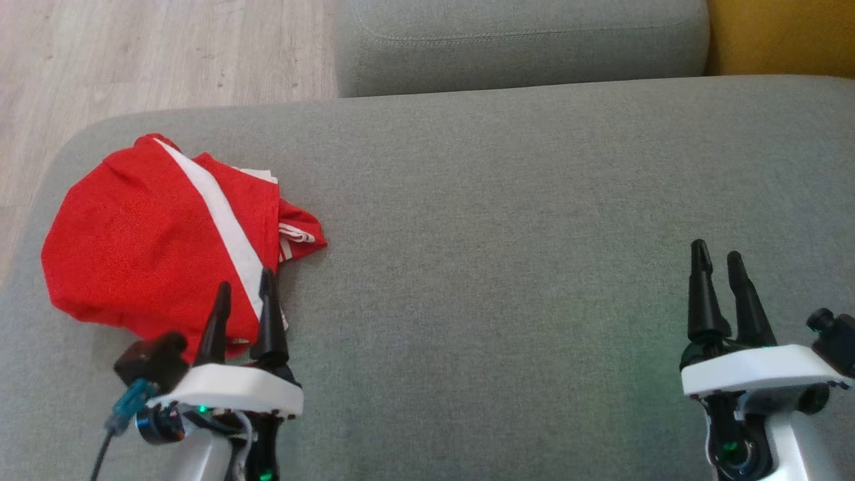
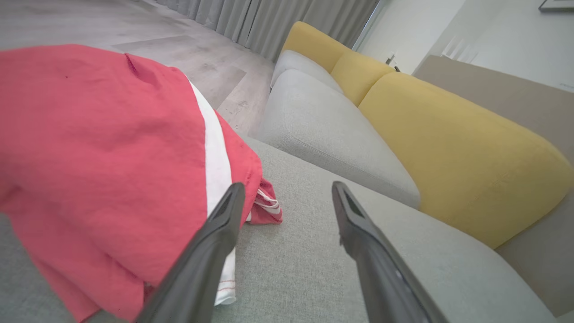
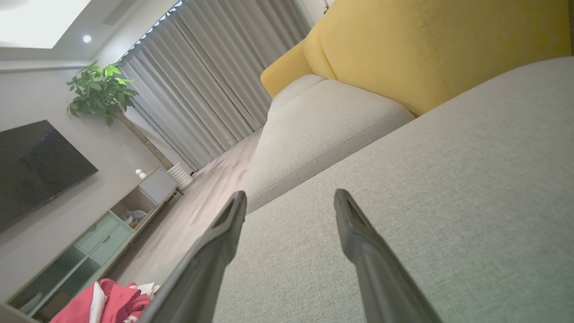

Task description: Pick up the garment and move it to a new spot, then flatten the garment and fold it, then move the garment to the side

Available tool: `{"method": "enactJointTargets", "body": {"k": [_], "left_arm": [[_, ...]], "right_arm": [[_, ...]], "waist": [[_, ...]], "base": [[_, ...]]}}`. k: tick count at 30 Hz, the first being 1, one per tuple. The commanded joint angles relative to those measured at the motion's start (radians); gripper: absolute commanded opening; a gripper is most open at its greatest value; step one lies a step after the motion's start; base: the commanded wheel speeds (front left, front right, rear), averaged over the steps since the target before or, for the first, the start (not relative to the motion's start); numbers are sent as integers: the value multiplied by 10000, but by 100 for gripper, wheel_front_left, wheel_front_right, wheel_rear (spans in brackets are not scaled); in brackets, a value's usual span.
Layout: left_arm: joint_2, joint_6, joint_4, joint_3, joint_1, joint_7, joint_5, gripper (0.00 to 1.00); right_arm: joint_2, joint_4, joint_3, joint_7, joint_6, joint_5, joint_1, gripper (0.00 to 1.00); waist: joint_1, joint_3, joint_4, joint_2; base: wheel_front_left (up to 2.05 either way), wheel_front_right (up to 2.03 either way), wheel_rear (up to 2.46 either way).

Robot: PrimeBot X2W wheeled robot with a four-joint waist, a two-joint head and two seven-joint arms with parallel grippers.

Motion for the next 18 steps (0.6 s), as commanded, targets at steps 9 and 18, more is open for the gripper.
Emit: {"method": "enactJointTargets", "body": {"k": [9, 18], "left_arm": [[562, 634, -123, -878, -979, -371, 1234, 100], [931, 1095, 42, -1835, -1414, -639, 2298, 100]], "right_arm": [[-64, -580, 408, -369, -5, -1615, -507, 100], [-69, -793, 596, -634, -5, -3003, -480, 100]], "waist": [[-1, 62, 1, 0], [-1, 63, 3, 0]], "base": [[0, 0, 0], [0, 0, 0]]}}
